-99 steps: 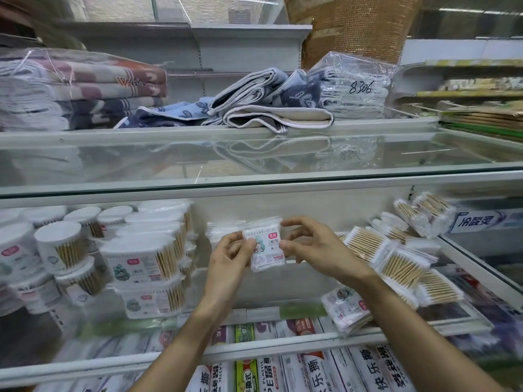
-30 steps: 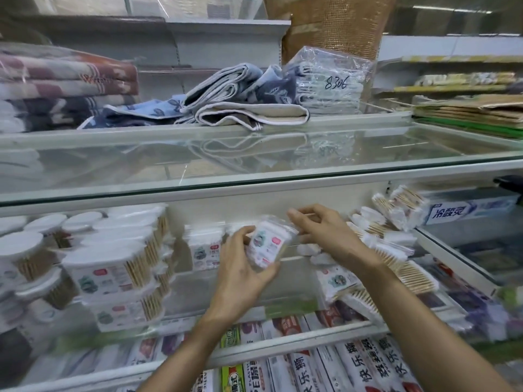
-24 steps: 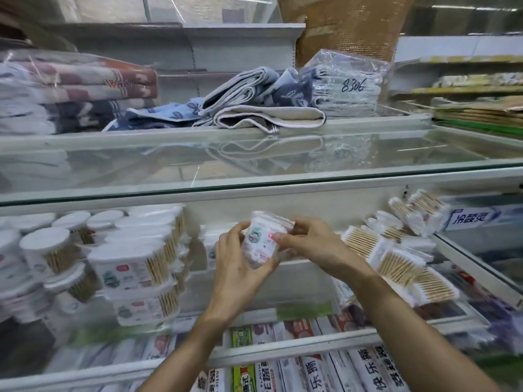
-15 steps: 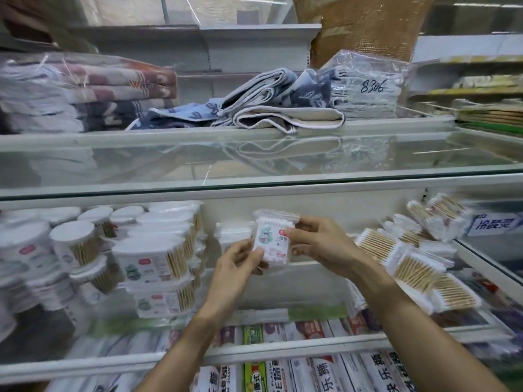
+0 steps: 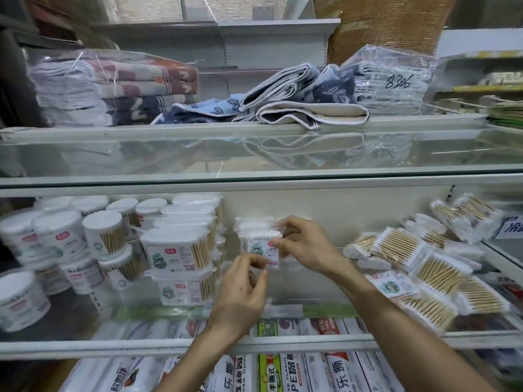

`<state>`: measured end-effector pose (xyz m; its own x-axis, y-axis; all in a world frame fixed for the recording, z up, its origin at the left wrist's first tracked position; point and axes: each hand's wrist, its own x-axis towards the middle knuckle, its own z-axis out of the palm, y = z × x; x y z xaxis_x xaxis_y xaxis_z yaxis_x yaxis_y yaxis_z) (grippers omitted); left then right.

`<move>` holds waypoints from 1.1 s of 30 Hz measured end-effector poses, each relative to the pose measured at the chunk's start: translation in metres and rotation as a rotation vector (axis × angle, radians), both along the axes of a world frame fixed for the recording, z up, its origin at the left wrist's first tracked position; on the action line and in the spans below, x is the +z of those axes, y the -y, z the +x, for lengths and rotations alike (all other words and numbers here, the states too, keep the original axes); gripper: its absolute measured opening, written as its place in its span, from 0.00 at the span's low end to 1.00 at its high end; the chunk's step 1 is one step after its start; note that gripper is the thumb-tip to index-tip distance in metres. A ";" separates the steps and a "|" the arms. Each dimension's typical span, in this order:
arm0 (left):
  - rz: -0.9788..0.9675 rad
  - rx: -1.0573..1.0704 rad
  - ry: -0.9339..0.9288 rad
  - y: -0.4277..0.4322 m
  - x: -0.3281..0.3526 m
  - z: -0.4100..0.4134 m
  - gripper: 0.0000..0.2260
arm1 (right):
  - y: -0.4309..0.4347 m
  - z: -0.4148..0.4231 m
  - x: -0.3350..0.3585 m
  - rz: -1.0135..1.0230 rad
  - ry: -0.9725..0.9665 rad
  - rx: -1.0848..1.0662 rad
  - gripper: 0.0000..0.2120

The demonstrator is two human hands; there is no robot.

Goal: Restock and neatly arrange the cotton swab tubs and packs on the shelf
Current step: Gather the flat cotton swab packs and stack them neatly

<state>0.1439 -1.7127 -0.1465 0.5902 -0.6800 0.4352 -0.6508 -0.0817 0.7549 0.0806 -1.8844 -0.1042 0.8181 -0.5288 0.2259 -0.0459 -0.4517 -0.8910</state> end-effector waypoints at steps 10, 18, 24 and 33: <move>0.257 0.041 0.105 -0.005 0.002 0.008 0.21 | -0.012 0.026 -0.021 -0.291 -0.093 -0.100 0.11; 0.239 0.005 0.100 -0.002 0.002 0.007 0.20 | -0.013 0.017 -0.014 -0.277 -0.114 -0.128 0.16; 0.083 -0.107 0.062 0.018 0.012 -0.005 0.10 | 0.004 -0.029 0.014 -0.453 -0.073 -0.263 0.09; 0.072 -0.265 -0.060 0.089 0.018 -0.052 0.08 | 0.062 -0.145 0.033 -0.859 -0.591 -0.486 0.24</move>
<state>0.0922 -1.8022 -0.1282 0.4110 -0.8418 0.3499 -0.6109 0.0306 0.7911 -0.0647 -1.9465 -0.0712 0.6679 -0.6750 0.3135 -0.6902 -0.7194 -0.0785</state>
